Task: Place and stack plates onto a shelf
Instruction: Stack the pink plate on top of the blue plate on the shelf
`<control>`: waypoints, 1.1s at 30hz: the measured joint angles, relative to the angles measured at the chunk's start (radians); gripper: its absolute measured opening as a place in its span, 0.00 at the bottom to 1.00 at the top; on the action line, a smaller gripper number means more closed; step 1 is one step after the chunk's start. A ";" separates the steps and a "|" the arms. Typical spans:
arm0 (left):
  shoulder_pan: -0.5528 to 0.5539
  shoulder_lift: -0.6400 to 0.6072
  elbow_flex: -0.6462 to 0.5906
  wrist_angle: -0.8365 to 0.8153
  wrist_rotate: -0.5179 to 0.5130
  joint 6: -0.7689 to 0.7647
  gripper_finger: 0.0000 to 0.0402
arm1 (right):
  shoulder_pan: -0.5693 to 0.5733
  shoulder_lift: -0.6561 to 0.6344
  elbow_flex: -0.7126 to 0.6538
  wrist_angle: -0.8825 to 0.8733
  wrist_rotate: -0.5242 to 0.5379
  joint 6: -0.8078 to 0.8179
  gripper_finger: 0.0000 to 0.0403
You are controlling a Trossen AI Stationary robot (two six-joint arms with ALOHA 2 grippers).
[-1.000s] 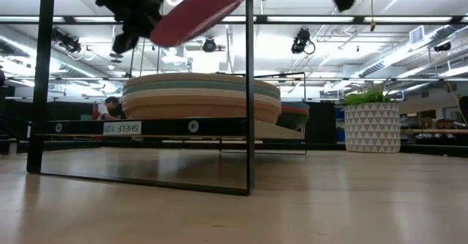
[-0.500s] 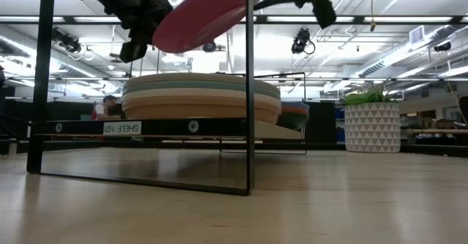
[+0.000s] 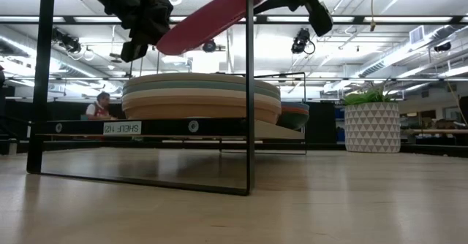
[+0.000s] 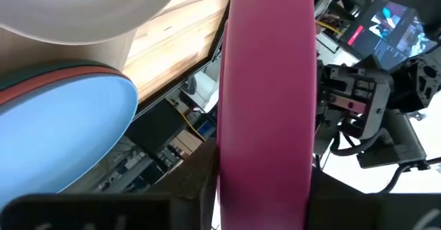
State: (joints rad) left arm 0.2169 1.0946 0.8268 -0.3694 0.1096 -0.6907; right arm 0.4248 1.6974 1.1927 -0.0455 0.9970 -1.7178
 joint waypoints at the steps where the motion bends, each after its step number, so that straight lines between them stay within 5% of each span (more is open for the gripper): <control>1: 0.000 -0.001 0.000 0.001 0.000 0.005 0.06 | 0.000 0.000 0.000 -0.002 0.000 0.000 0.26; 21: -0.001 -0.052 0.001 0.022 -0.050 0.156 0.43 | 0.001 0.000 0.000 -0.123 0.001 0.188 0.25; 33: -0.028 -0.182 0.001 0.018 -0.178 0.451 0.46 | -0.100 -0.001 0.000 -0.405 0.034 0.927 0.25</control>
State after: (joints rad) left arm 0.1890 0.9123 0.8276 -0.3515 -0.0680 -0.2400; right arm 0.3251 1.6966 1.1931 -0.4503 1.0313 -0.7909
